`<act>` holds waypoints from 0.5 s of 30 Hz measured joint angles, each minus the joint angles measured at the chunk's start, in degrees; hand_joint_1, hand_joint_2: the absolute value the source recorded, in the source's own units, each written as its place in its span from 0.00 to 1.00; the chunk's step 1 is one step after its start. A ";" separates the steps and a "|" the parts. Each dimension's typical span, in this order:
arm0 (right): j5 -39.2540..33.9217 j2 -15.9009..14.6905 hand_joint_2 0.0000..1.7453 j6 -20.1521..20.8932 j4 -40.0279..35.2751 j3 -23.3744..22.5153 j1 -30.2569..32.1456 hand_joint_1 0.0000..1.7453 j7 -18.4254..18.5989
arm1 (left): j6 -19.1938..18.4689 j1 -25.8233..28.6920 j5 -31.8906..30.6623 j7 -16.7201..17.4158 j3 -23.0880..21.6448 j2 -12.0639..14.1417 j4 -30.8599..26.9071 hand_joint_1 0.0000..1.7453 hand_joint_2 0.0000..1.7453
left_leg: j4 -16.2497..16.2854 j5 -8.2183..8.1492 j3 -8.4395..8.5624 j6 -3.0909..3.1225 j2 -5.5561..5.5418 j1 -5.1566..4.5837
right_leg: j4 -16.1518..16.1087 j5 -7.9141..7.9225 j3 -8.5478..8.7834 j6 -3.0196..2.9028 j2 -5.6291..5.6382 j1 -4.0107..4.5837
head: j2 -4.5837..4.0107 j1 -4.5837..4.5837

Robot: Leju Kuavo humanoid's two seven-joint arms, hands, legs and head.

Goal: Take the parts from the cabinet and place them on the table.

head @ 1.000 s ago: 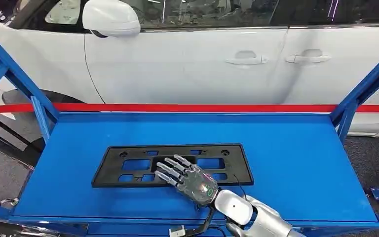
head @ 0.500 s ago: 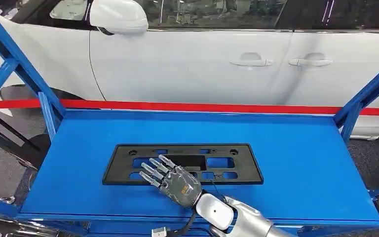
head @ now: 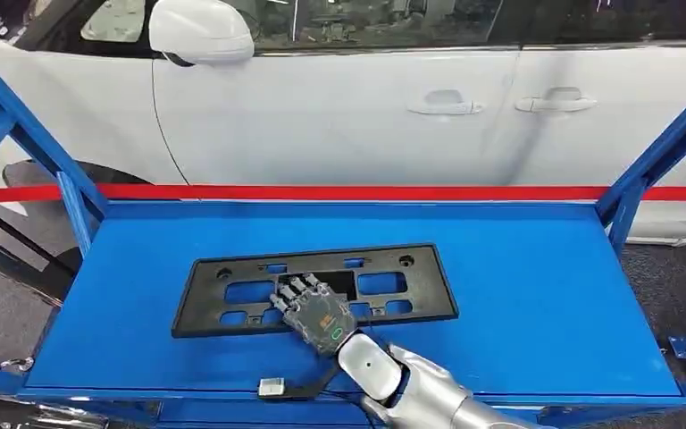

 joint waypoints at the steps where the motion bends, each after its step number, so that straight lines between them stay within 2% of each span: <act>1: 0.15 0.26 1.00 -0.48 0.94 -0.98 -0.33 0.86 0.26 | -0.02 -0.05 -0.11 -0.09 -0.02 0.11 0.00 0.00 0.00 | -5.31 2.32 2.63 -0.05 0.03 0.16 | 0.33 -0.23 0.01 0.32 0.02 -0.06 | 0.00 0.02; 2: 0.50 0.41 1.00 -0.89 1.80 -2.02 -0.58 0.84 0.59 | -0.09 -0.17 -0.28 -0.17 -0.02 0.11 -0.02 0.00 0.00 | -7.36 1.19 3.85 0.03 -0.07 -0.14 | 0.48 -0.43 -0.13 0.68 0.03 0.27 | 0.00 0.02; 3: 0.85 0.44 1.00 -1.15 2.66 -3.07 -0.76 0.82 0.76 | -0.26 -0.23 -0.57 -0.39 -0.02 0.11 0.00 0.00 0.00 | -7.74 1.59 3.67 0.94 -0.34 -0.25 | 0.81 -0.43 -0.39 0.93 0.07 0.40 | 0.00 0.04; 5: 1.07 0.55 1.00 -1.37 4.04 -4.74 -0.87 0.73 1.31 | -0.50 -0.10 -0.83 -0.52 -0.02 0.15 0.00 0.00 0.00 | -7.62 1.66 3.64 1.46 -0.35 -0.37 | 0.35 -0.13 -0.16 1.42 0.04 0.39 | 0.00 0.02; 6: 1.14 0.66 1.00 -1.51 4.59 -5.42 -1.01 0.71 1.73 | -0.57 -0.10 -1.03 -0.52 -0.02 0.15 -0.02 0.00 0.00 | -7.88 1.88 3.65 1.83 -0.36 -0.38 | 0.30 -0.09 -0.14 1.73 0.06 0.34 | 0.00 0.02; 7: 1.14 0.72 1.00 -1.85 5.30 -6.29 -1.17 0.73 1.99 | -0.68 -0.15 -1.22 -0.55 -0.02 0.15 0.00 0.00 0.00 | -8.25 2.23 3.76 2.49 -0.25 -0.05 | 0.65 -0.62 -0.26 2.04 0.06 0.18 | 0.00 0.02; 8: 1.14 0.72 1.00 -2.05 5.98 -7.14 -1.33 0.75 2.27 | -0.85 -0.27 -1.35 -0.57 -0.02 0.15 0.00 0.00 0.00 | -8.26 2.24 3.71 2.86 -0.25 -0.08 | 2.15 -1.83 -0.80 2.24 0.06 0.10 | 0.00 0.07; 9: 1.14 0.81 1.00 -2.20 6.86 -8.26 -1.44 0.75 2.67 | -0.96 -0.34 -1.49 -0.57 -0.02 0.17 -0.02 0.00 0.00 | -8.26 2.31 3.58 3.29 -0.20 -0.11 | 6.92 -4.74 -2.97 2.47 0.05 0.03 | 0.00 0.02; 11: 1.14 0.83 1.00 -2.73 8.25 -9.85 -1.39 0.78 2.99 | -1.18 -0.33 -1.79 -0.59 -0.02 0.17 0.00 0.00 0.00 | -8.25 2.40 3.35 3.47 -0.15 -0.25 | 16.01 -8.60 -7.23 2.72 0.05 0.02 | 0.00 0.04; 12: 1.14 0.83 1.00 -3.01 8.84 -10.68 -1.39 0.80 3.13 | -1.22 -0.31 -1.84 -0.59 -0.02 0.17 -0.02 0.00 0.00 | -8.25 2.43 3.30 3.52 -0.16 -0.30 | 18.49 -8.97 -8.45 2.72 0.05 0.02 | 0.00 0.02; 13: 1.14 0.83 1.00 -3.19 9.31 -11.52 -1.41 0.82 3.19 | -1.46 -0.27 -1.84 -0.88 -0.02 0.17 -0.02 0.00 0.00 | -8.24 2.43 3.36 3.51 -0.21 -0.35 | 18.11 -7.95 -8.26 2.60 0.05 0.03 | 0.00 0.04; 14: 1.14 0.83 1.00 -3.25 9.57 -12.28 -1.43 0.80 3.19 | -1.66 -0.21 -1.84 -1.47 -0.02 0.17 0.00 0.00 0.00 | -8.24 2.43 3.46 3.51 -0.27 -0.44 | 15.26 -5.92 -6.88 2.38 0.05 0.07 | 0.00 0.04; 15: 1.14 0.83 1.00 -3.45 9.70 -13.11 -1.47 0.82 3.10 | -2.01 -0.18 -1.84 -2.55 -0.02 0.17 -0.02 0.00 1.00 | -8.24 2.43 3.59 3.51 -0.33 -0.53 | 10.54 -3.37 -4.52 1.96 0.06 0.18 | 0.00 0.04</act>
